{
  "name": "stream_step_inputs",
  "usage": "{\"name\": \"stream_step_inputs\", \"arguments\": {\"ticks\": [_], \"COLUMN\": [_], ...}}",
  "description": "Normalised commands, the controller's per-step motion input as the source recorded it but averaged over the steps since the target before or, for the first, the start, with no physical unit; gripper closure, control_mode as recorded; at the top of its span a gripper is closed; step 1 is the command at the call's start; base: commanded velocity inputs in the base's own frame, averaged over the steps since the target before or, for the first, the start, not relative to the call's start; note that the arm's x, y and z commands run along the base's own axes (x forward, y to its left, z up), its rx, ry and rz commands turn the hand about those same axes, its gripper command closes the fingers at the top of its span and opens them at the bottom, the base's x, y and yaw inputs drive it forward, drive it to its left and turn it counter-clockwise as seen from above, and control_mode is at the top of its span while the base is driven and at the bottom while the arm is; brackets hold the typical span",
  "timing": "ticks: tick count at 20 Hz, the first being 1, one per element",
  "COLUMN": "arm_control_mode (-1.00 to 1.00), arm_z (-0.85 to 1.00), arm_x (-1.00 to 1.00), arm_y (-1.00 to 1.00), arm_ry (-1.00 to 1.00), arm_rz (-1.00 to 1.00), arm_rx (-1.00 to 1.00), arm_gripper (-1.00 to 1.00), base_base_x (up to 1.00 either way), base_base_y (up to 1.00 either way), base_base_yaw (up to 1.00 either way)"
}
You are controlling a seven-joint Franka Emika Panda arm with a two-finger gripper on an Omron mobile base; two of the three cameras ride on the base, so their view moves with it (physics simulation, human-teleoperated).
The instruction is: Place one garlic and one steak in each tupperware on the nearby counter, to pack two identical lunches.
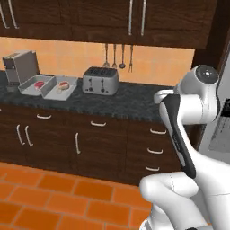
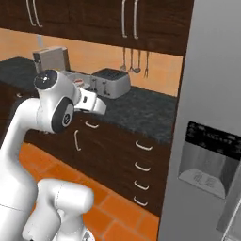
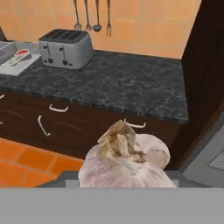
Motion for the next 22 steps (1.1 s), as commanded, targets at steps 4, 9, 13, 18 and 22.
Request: {"name": "stream_step_inputs", "arguments": {"ticks": [4, 9, 13, 18, 22], "arm_control_mode": [1.00, 1.00, 1.00, 1.00, 1.00], "arm_z": [0.00, 0.00, 0.00, 0.00, 0.00], "arm_x": [0.00, 0.00, 0.00, 0.00, 0.00], "arm_y": [0.00, 0.00, 0.00, 0.00, 0.00], "arm_ry": [0.00, 0.00, 0.00, 0.00, 0.00], "arm_rz": [0.00, 0.00, 0.00, 0.00, 0.00], "arm_rx": [0.00, 0.00, 0.00, 0.00, 0.00], "arm_gripper": [1.00, 1.00, 1.00, 1.00, 1.00], "base_base_x": [0.62, 0.95, 1.00, 1.00, 1.00], "base_base_y": [0.97, 0.94, 0.93, 0.43, 0.30], "base_base_yaw": [0.52, 0.46, 0.31, -0.02, -0.49]}}
